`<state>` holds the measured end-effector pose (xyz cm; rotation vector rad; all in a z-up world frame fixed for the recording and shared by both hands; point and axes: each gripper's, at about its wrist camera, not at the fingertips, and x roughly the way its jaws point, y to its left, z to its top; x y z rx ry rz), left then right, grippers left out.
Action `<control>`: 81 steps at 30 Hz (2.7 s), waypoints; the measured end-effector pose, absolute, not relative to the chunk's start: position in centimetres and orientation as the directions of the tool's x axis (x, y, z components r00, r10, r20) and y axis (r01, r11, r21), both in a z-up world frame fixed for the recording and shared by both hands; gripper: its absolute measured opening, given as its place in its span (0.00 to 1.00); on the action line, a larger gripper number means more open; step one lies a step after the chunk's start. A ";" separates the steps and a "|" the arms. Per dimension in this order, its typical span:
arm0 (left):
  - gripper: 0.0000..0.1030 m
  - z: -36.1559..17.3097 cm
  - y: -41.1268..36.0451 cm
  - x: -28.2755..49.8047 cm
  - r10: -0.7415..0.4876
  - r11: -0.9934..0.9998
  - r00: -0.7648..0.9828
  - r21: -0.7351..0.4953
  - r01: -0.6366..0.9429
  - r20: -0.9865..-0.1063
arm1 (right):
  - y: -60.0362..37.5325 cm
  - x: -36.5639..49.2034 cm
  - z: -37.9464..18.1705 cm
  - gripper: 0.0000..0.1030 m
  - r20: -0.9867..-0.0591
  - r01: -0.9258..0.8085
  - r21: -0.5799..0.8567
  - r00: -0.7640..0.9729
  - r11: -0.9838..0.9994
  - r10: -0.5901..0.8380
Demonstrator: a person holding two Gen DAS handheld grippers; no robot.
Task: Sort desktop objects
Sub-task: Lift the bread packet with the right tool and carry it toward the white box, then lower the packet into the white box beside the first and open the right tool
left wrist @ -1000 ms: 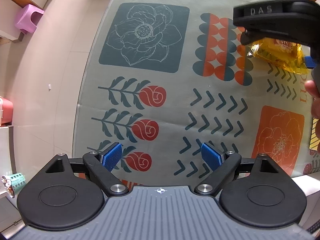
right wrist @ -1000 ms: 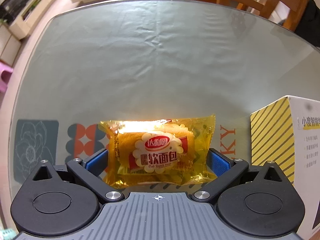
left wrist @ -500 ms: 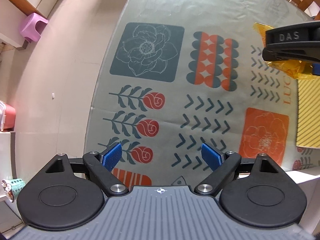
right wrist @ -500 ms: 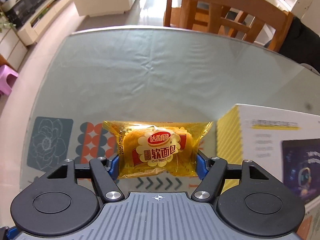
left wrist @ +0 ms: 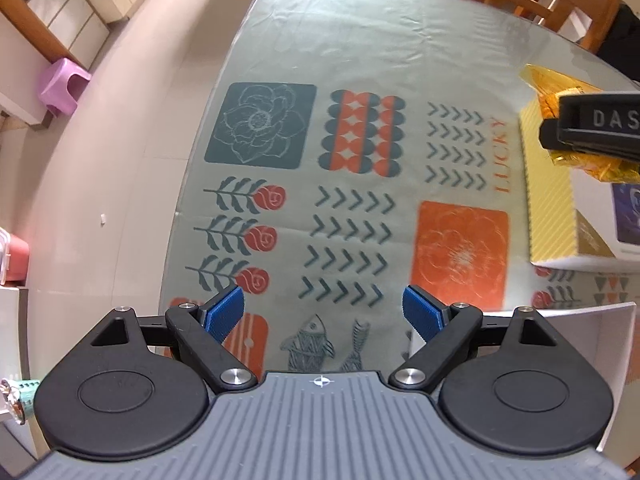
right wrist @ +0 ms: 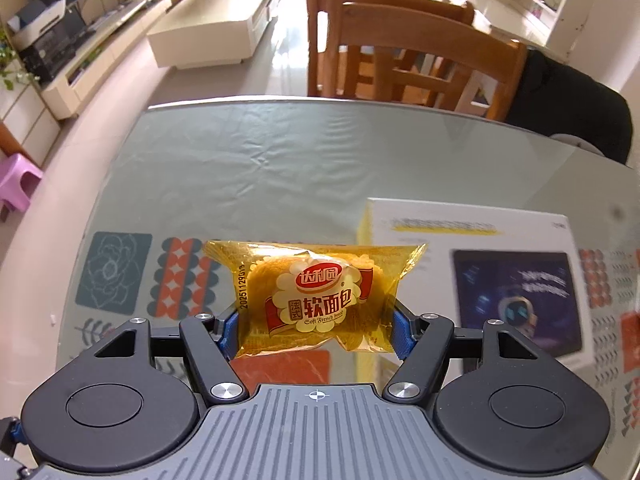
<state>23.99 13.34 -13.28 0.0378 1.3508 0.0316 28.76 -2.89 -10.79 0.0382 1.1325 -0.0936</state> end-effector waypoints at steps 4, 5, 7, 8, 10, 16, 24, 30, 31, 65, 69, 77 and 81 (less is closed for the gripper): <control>1.00 -12.6 11.8 22.3 0.041 0.999 0.226 0.046 0.017 -0.973 | -5.0 26.1 -9.8 0.65 -0.904 0.121 -0.023 0.421 0.992 -0.072; 1.00 -12.4 11.3 21.8 0.040 0.999 0.228 0.046 0.023 -0.973 | -5.6 25.4 -9.6 0.65 -0.905 0.129 -0.024 0.419 0.991 -0.077; 1.00 -12.0 10.5 21.0 0.039 0.998 0.231 0.048 0.032 -0.972 | -6.7 23.9 -9.4 0.65 -0.906 0.143 -0.028 0.415 0.989 -0.086; 1.00 -11.7 10.0 20.5 0.038 0.998 0.233 0.048 0.036 -0.972 | -7.3 23.2 -9.3 0.65 -0.906 0.149 -0.029 0.414 0.988 -0.089; 1.00 -11.3 9.1 19.6 0.040 0.998 0.239 0.051 0.040 -0.970 | -8.5 21.8 -9.1 0.65 -0.907 0.161 -0.029 0.411 0.986 -0.094; 1.00 -10.2 6.9 16.5 0.041 0.998 0.250 0.052 0.037 -0.967 | -11.5 18.1 -8.5 0.65 -0.907 0.200 -0.017 0.409 0.980 -0.099; 1.00 -10.3 3.6 12.8 0.041 0.998 0.231 0.052 0.038 -0.972 | -15.0 13.6 -7.6 0.65 -0.901 0.208 -0.021 0.420 0.978 -0.108; 1.00 -10.3 1.4 9.8 0.046 0.998 0.223 0.054 0.034 -0.974 | -17.0 9.9 -7.9 0.65 -0.907 0.202 -0.015 0.409 0.979 -0.098; 1.00 -10.3 1.2 9.2 0.049 0.998 0.224 0.057 0.031 -0.973 | -17.2 9.3 -8.0 0.65 -0.910 0.199 -0.013 0.404 0.980 -0.095; 1.00 -11.8 5.0 2.6 0.146 0.981 0.113 0.130 -0.142 -0.983 | -11.3 1.5 -13.6 0.66 -0.988 -0.026 0.082 0.130 0.996 0.084; 1.00 -11.7 5.2 3.6 0.137 0.985 0.122 0.122 -0.123 -0.983 | -10.9 2.5 -13.7 0.66 -0.986 -0.015 0.067 0.149 0.998 0.069; 1.00 -12.1 5.8 5.8 0.128 0.989 0.116 0.118 -0.087 -0.985 | -10.6 6.0 -14.8 0.66 -0.976 0.019 0.028 0.216 0.999 0.023; 1.00 -12.3 6.3 7.0 0.129 0.990 0.111 0.121 -0.075 -0.985 | -10.1 7.6 -16.8 0.66 -0.974 0.009 -0.021 0.227 1.000 -0.022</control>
